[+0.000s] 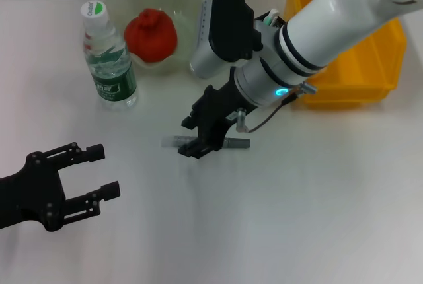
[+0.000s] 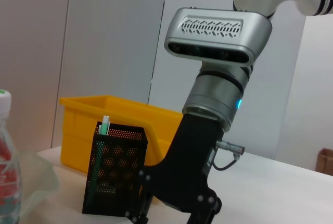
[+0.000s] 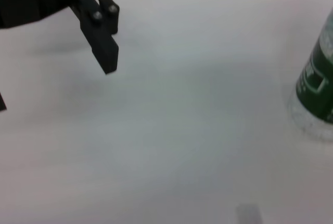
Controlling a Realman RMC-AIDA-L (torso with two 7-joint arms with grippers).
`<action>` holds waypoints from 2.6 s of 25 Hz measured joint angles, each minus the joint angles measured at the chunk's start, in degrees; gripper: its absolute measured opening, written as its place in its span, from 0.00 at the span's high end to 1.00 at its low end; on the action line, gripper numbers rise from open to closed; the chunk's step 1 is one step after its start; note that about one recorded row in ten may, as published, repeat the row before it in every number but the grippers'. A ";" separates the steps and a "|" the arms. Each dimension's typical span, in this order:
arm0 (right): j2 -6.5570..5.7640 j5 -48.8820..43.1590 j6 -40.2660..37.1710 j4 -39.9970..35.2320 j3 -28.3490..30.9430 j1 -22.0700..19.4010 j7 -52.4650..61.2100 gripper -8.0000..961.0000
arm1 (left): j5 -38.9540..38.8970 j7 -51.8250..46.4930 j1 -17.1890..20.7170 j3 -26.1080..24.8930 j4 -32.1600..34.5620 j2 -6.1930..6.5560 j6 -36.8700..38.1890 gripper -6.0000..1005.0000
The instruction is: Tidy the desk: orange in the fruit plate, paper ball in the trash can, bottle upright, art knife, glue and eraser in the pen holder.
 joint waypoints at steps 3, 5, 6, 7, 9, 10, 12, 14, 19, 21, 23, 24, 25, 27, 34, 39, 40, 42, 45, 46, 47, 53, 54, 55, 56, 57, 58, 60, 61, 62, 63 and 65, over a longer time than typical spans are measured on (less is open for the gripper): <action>0.00 0.00 1.59 1.35 -0.57 -0.16 -0.29 0.46 | -0.04 0.01 0.01 0.00 0.00 -0.25 -0.57 0.29; 0.00 -0.01 2.25 1.55 -0.82 -0.33 -0.31 0.45 | -0.08 -0.02 0.00 0.00 0.00 -0.29 -0.67 0.29; 0.00 -0.01 2.78 1.64 -1.09 -0.51 -0.33 0.45 | -0.12 -0.04 -0.03 0.00 0.00 -0.34 -0.72 0.29; 0.00 -0.01 3.31 1.78 -1.39 -0.66 -0.34 0.45 | -0.16 -0.06 -0.09 -0.01 0.00 -0.40 -0.77 0.29; 0.00 -0.02 4.20 2.13 -2.01 -0.82 -0.37 0.47 | -0.20 -0.07 -0.22 -0.05 0.00 -0.48 -0.84 0.29; 0.00 -0.03 4.58 2.33 -2.30 -0.86 -0.37 0.48 | -0.21 -0.07 -0.34 -0.08 0.00 -0.56 -0.91 0.29; 0.00 -0.03 5.19 2.74 -2.96 -0.99 -0.39 0.51 | -0.27 -0.09 -0.58 -0.33 0.00 -0.82 -1.07 0.29; 0.00 -0.03 5.20 2.74 -3.10 -1.07 -0.40 0.57 | -0.28 -0.10 -0.63 -0.67 0.00 -0.91 -1.10 0.29; 0.00 -0.03 5.19 2.59 -3.71 -1.43 -0.41 0.68 | -0.30 -0.13 -0.69 -1.16 0.00 -1.02 -1.14 0.29; 0.00 -0.02 5.17 2.54 -3.71 -1.49 -0.44 0.71 | -0.33 -0.17 -0.69 -1.43 0.00 -1.06 -1.14 0.29; 0.00 0.00 5.17 2.45 -3.71 -1.57 -0.47 0.75 | -0.34 -0.18 -0.69 -1.51 0.00 -1.06 -1.13 0.29; 0.00 0.00 5.15 2.38 -3.71 -1.59 -0.47 0.77 | -0.34 -0.19 -0.69 -1.52 0.00 -1.06 -1.11 0.29; -0.01 0.00 4.93 2.19 -3.72 -1.61 -0.42 0.79 | -0.34 -0.31 -0.69 -1.55 0.00 -1.05 -1.06 0.29; -0.11 0.16 4.74 1.81 -3.33 -1.81 -0.14 0.83 | -0.34 -0.62 -0.69 -1.60 0.00 -0.98 -1.00 0.29; -0.62 0.53 -2.35 -6.13 5.82 -7.31 -0.80 0.86 | -0.32 -0.70 -0.69 -1.60 0.03 -0.82 -0.65 0.29; -0.63 1.52 -8.39 -10.34 17.41 -12.36 -4.00 0.87 | -0.31 -0.72 -0.69 -1.58 0.29 -1.03 -0.33 0.29; -0.63 4.02 -11.36 -10.57 22.30 -14.36 -6.20 0.87 | -0.31 -0.72 -0.69 -1.58 0.34 -1.06 -0.20 0.29; -0.70 5.71 -12.69 -10.22 24.43 -15.25 -7.11 0.87 | -0.31 -0.72 -0.69 -1.58 0.35 -1.06 -0.16 0.29; -0.85 9.79 -16.03 -8.85 30.41 -17.89 -9.11 0.87 | -0.31 -0.72 -0.83 -1.58 0.42 -1.03 0.08 0.29; -0.89 12.34 -18.04 -7.08 35.16 -19.38 -10.60 0.87 | -0.28 -0.72 -1.01 -1.58 0.42 -0.99 0.29 0.29; -0.89 12.34 -18.04 -7.08 35.16 -19.38 -10.60 0.87 | -0.28 -0.72 -1.01 -1.58 0.42 -0.99 0.29 0.29; -1.16 19.77 -20.33 0.23 45.51 -21.68 -15.40 0.87 | -0.03 -0.72 -1.46 -1.57 0.49 -0.90 0.71 0.29; -1.13 20.98 -20.15 1.15 46.70 -22.05 -16.39 0.87 | 0.01 -0.72 -1.54 -1.54 0.49 -0.89 0.72 0.29; -1.04 22.18 -20.01 1.97 47.85 -22.37 -17.35 0.87 | 0.03 -0.72 -1.64 -1.51 0.50 -0.89 0.74 0.29; -0.94 24.25 -19.62 3.19 49.32 -22.77 -19.09 0.87 | 0.05 -0.72 -1.83 -1.29 0.51 -0.91 0.82 0.29; -0.91 24.90 -19.30 3.62 49.77 -22.86 -19.92 0.87 | 0.05 -0.71 -1.87 -1.24 0.52 -0.92 0.89 0.29; -0.88 25.43 -18.97 3.97 50.09 -22.90 -20.66 0.87 | 0.05 -0.66 -1.90 -1.20 0.53 -0.97 0.97 0.29; -0.83 26.00 -17.81 4.39 50.31 -22.81 -22.38 0.87 | 0.05 -0.37 -1.91 -1.19 0.52 -1.05 1.10 0.29; -0.70 26.91 -16.30 5.32 50.24 -22.45 -25.68 0.88 | 0.05 -0.31 -1.91 -1.20 0.50 -1.07 1.10 0.29; -0.66 28.64 -14.86 6.78 50.06 -22.09 -29.97 0.88 | 0.05 -0.22 -1.92 -1.17 0.39 -1.08 1.10 0.29; -0.66 28.64 -14.86 6.78 50.06 -22.09 -29.97 0.88 | 0.05 -0.22 -1.92 -1.17 0.39 -1.08 1.10 0.29; -0.62 30.86 -13.80 8.46 49.94 -21.90 -34.78 0.88 | 0.04 -0.18 -1.92 -1.15 0.33 -1.13 1.10 0.29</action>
